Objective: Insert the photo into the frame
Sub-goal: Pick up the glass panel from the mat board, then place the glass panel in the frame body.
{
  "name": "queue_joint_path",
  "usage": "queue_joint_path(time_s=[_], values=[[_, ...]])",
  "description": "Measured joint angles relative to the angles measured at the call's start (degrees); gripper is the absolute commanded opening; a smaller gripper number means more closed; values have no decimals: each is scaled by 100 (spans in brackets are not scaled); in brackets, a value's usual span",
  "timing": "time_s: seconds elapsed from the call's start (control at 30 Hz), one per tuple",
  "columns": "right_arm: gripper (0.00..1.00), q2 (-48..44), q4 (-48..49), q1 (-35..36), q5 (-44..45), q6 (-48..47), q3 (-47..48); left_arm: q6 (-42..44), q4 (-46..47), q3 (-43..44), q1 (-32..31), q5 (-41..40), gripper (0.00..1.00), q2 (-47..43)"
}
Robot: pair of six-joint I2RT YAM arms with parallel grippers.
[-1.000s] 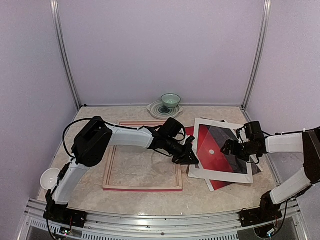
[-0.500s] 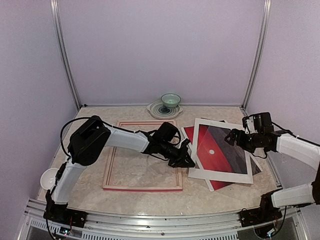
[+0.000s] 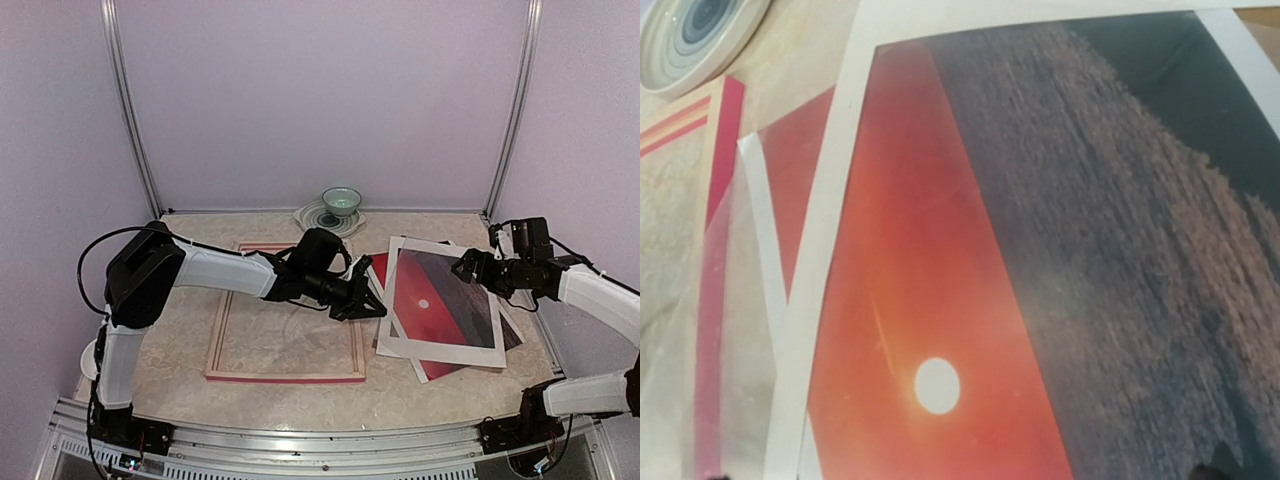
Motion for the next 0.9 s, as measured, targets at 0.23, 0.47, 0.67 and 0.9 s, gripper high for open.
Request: queue_joint_path(time_s=[0.23, 0.47, 0.67, 0.9], values=[[99, 11, -17, 0, -15, 4, 0, -7, -11, -881, 66, -448, 2, -581], [99, 168, -7, 0, -129, 26, 0, -13, 15, -1729, 153, -1001, 1, -1475], [99, 295, 74, 0, -286, 63, 0, -111, 214, -2575, 195, -1392, 1, -2114], [99, 638, 273, 50, -479, 127, 0, -188, 240, -3311, 221, -1733, 0, -2509]])
